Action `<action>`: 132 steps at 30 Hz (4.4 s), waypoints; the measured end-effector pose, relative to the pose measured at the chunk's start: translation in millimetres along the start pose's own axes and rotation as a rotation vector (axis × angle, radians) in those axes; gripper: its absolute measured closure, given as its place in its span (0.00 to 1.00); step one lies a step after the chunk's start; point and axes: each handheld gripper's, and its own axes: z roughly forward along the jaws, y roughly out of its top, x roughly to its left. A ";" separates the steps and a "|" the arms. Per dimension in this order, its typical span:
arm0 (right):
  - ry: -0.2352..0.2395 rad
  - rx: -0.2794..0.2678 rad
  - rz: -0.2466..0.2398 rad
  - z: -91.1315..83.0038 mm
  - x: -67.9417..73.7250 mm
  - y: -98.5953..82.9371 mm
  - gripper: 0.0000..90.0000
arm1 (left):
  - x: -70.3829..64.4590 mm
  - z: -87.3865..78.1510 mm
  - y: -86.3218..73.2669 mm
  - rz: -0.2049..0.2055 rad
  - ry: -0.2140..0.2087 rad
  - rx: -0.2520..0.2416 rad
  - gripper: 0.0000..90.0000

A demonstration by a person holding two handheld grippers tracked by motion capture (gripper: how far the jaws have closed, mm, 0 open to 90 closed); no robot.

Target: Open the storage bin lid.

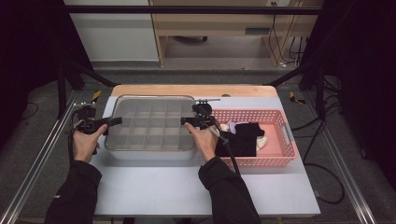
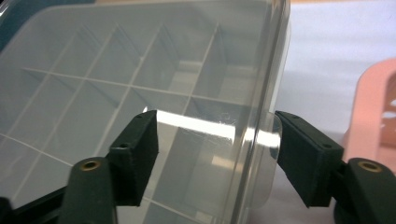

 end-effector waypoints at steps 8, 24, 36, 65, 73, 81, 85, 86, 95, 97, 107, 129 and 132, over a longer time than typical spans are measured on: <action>-0.006 -0.074 -0.045 -27.4 8.0 6.7 0.49 | -8.4 -27.9 8.1 0.026 -0.006 -0.067 0.55; 0.091 -0.169 -0.090 -81.9 17.3 2.9 0.72 | -20.4 -81.4 2.1 0.082 -0.030 -0.188 0.66; 0.170 -0.217 -0.119 -117.2 16.8 -10.8 0.77 | -36.1 -111.6 -4.4 0.108 -0.071 -0.252 0.67; 0.293 -0.246 -0.222 -189.6 13.2 -81.5 0.84 | -65.8 -154.4 -77.9 0.148 -0.144 -0.281 0.68; 0.316 -0.210 -0.238 -195.5 14.0 -101.7 0.85 | -64.3 -158.3 -102.7 0.131 -0.162 -0.239 0.68; 0.332 -0.173 -0.225 -195.1 11.9 -122.3 0.85 | -65.4 -162.6 -124.1 0.113 -0.157 -0.218 0.68; 0.345 -0.154 -0.227 -193.5 12.1 -132.8 0.85 | -64.0 -165.8 -136.6 0.104 -0.153 -0.208 0.68; 0.342 -0.150 -0.227 -192.6 12.1 -135.1 0.85 | -63.2 -165.6 -139.2 0.105 -0.153 -0.203 0.68; 0.353 -0.088 -0.215 -178.0 11.1 -151.5 0.85 | -53.1 -162.6 -161.8 0.079 -0.149 -0.157 0.69; 0.351 -0.071 -0.213 -174.7 11.1 -154.7 0.84 | -50.9 -160.1 -166.1 0.074 -0.143 -0.139 0.69; 0.316 0.006 -0.182 -152.0 4.9 -176.1 0.83 | -46.0 -145.9 -179.8 0.083 -0.096 -0.070 0.68; 0.260 0.103 -0.170 -115.4 -1.2 -194.6 0.74 | -40.6 -122.5 -198.4 0.070 -0.026 0.039 0.63; 0.256 0.115 -0.167 -110.7 -1.3 -196.4 0.72 | -40.4 -119.6 -200.3 0.065 -0.018 0.050 0.62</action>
